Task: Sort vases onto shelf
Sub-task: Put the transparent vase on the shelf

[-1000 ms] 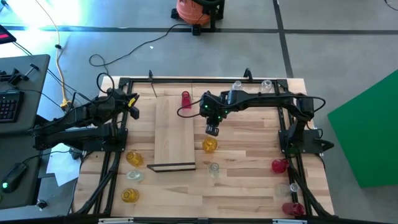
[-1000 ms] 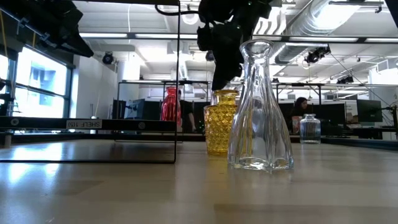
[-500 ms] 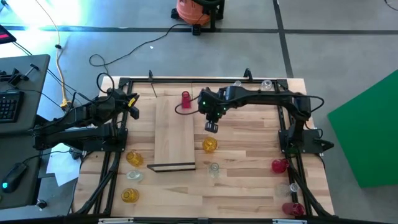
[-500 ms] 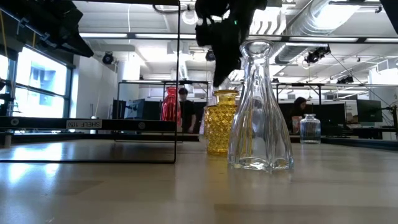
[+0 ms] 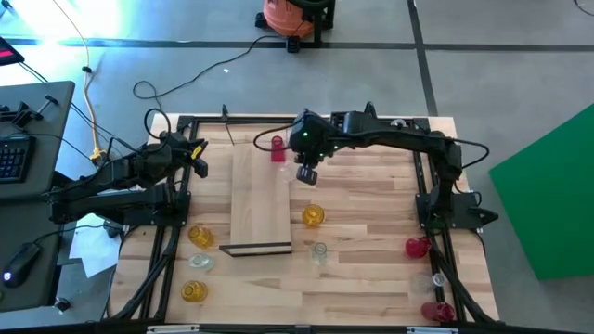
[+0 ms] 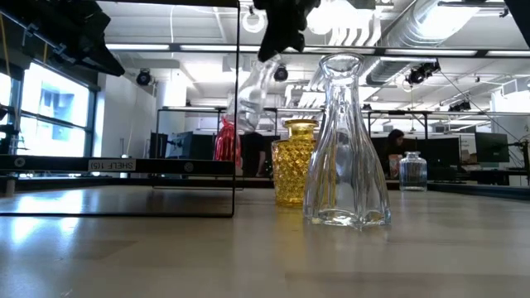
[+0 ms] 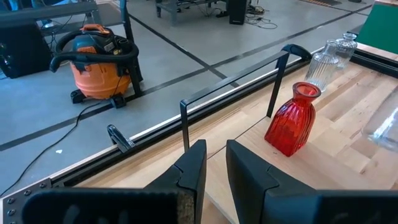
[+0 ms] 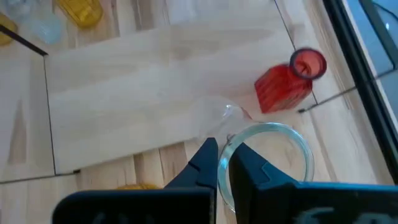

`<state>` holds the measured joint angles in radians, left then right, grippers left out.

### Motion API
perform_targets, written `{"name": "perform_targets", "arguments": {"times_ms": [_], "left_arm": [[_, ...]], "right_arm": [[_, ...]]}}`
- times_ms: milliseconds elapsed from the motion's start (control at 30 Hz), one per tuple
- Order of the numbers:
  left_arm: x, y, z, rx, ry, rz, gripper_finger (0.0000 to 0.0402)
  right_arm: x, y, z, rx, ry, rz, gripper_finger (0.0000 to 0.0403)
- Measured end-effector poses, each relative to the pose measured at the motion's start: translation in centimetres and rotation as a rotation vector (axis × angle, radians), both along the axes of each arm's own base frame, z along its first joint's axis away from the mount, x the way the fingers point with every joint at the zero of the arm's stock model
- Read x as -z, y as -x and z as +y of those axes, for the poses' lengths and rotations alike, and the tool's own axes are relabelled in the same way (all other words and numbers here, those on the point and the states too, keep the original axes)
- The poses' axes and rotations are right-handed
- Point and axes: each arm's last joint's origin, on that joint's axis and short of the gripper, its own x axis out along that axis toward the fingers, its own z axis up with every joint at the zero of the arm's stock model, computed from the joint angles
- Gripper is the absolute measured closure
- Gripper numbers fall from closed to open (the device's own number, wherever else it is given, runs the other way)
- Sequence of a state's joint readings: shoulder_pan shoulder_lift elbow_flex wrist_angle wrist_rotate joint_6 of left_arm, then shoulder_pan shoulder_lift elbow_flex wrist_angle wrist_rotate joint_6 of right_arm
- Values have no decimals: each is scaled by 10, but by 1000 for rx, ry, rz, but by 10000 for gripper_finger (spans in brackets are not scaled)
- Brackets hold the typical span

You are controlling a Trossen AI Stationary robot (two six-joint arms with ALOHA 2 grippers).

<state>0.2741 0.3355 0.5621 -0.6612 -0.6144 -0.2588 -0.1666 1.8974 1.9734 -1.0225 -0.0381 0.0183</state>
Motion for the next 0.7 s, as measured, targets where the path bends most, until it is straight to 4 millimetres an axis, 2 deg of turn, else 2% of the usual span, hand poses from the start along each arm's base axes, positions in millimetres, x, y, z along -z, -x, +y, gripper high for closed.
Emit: {"name": "perform_targets", "arguments": {"times_ms": [133,433,700], "left_arm": [[0,0,0,0,0,0,346],[0,0,0,0,1,-1,346],[0,0,0,0,2,2,346]], "right_arm": [[5,-16,4,-54,-17,9,402],[1,-46,2,-139,13,26,402],[29,-54,-3,-177,-8,111,403]]}}
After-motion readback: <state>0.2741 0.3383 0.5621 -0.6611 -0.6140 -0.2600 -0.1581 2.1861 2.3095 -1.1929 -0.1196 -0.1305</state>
